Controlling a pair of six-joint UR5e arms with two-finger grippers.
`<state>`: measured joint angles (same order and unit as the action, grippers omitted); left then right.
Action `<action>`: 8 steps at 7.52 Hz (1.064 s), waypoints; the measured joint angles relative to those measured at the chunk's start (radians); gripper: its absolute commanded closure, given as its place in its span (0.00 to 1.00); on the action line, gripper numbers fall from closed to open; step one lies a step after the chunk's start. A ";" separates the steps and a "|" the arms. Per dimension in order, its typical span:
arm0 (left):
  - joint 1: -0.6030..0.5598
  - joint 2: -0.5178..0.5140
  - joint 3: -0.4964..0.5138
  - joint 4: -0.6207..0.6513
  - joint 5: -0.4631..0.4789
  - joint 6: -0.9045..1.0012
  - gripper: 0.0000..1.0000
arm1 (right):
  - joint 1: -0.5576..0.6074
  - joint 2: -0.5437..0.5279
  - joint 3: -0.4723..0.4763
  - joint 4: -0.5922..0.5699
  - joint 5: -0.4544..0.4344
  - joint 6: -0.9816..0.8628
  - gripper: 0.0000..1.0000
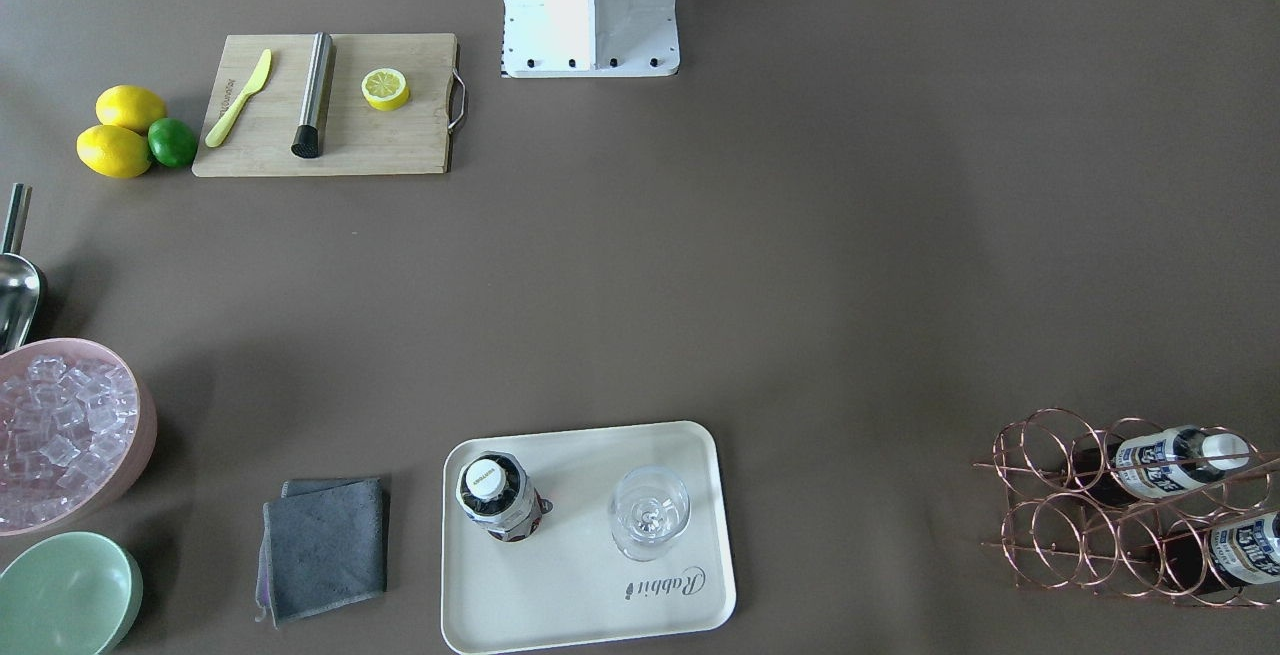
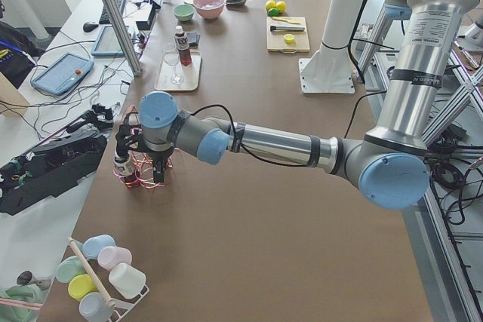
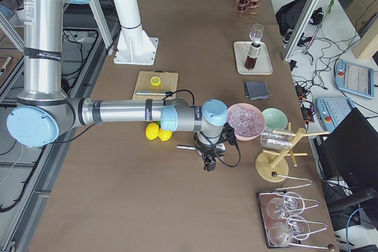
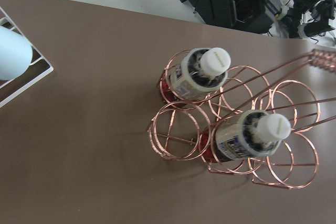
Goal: Take tea from basket to plate
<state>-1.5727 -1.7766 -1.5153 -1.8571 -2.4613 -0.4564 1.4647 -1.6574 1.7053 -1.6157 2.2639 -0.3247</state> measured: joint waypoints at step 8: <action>-0.090 0.210 -0.061 0.364 0.040 0.323 0.02 | -0.001 0.001 -0.029 -0.003 -0.011 0.000 0.00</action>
<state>-1.6627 -1.5662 -1.5766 -1.4934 -2.4212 -0.1331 1.4634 -1.6566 1.6766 -1.6182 2.2526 -0.3246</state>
